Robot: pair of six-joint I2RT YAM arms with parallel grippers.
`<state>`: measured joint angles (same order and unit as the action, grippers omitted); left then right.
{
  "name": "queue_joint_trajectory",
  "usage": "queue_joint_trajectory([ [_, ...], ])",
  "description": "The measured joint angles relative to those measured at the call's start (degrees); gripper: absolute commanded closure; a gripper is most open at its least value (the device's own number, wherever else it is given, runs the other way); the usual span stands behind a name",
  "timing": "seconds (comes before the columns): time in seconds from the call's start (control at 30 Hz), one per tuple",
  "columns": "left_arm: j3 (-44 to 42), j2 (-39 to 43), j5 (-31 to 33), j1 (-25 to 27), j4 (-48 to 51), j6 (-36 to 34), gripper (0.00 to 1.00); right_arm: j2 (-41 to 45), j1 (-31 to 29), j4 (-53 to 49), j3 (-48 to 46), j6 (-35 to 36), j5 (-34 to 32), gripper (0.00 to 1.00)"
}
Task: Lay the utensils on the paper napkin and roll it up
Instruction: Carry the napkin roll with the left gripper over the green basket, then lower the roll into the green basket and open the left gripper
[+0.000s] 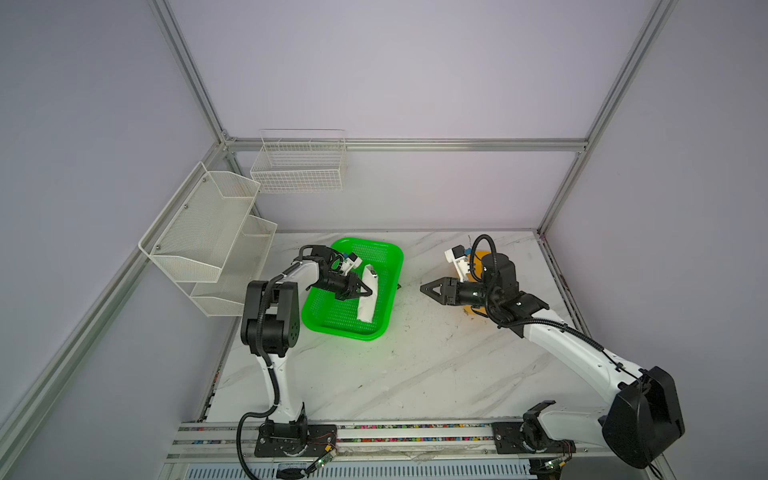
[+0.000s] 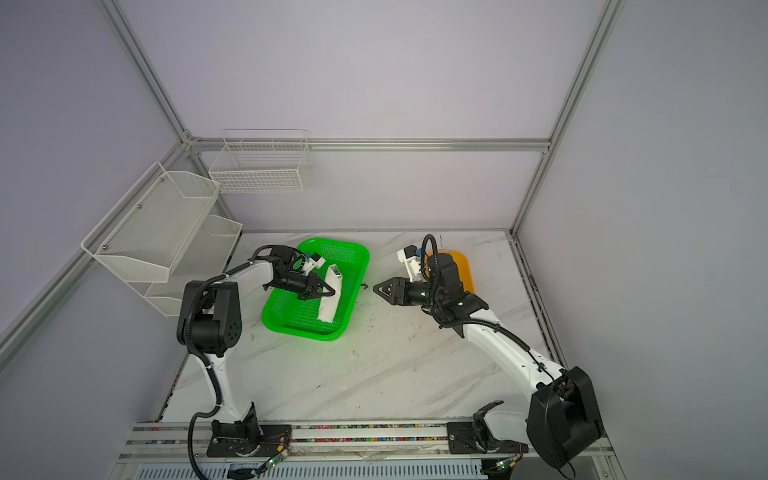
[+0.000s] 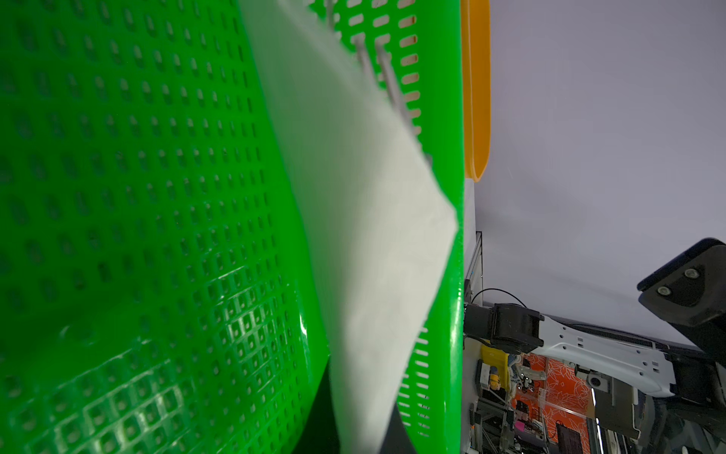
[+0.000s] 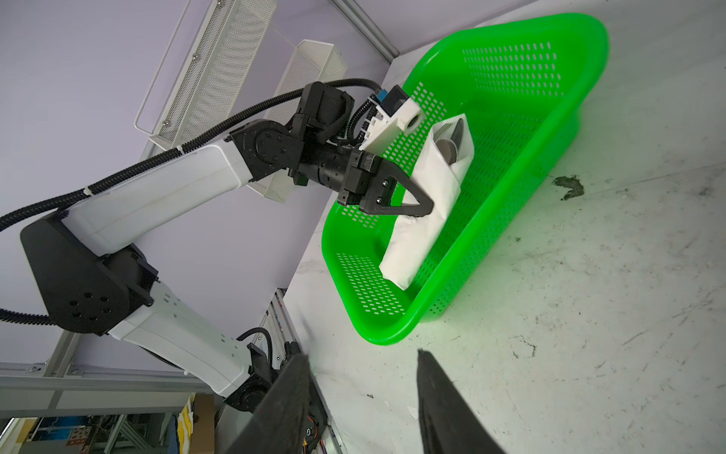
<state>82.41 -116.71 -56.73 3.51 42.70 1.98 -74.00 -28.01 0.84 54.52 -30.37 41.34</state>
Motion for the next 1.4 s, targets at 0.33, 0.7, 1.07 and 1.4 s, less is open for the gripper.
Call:
queue_joint_trajectory([
  [0.33,2.91,-4.11,3.91,2.19,0.76,-0.15,0.92,-1.38,0.00,1.57,-0.02,-1.11,0.37,0.53],
  [0.7,5.81,-8.72,5.51,4.31,1.88,-0.17,0.91,-1.51,-0.02,4.02,-1.03,-2.60,1.55,0.52],
  [1.07,7.56,-11.23,6.27,4.94,3.69,-0.17,0.91,-4.66,-0.68,3.52,-1.16,-2.67,-2.71,0.51],
  [1.4,8.35,-11.34,8.13,5.31,4.52,-0.13,0.87,-19.54,-8.74,-1.09,5.11,-3.30,-21.90,0.50],
])
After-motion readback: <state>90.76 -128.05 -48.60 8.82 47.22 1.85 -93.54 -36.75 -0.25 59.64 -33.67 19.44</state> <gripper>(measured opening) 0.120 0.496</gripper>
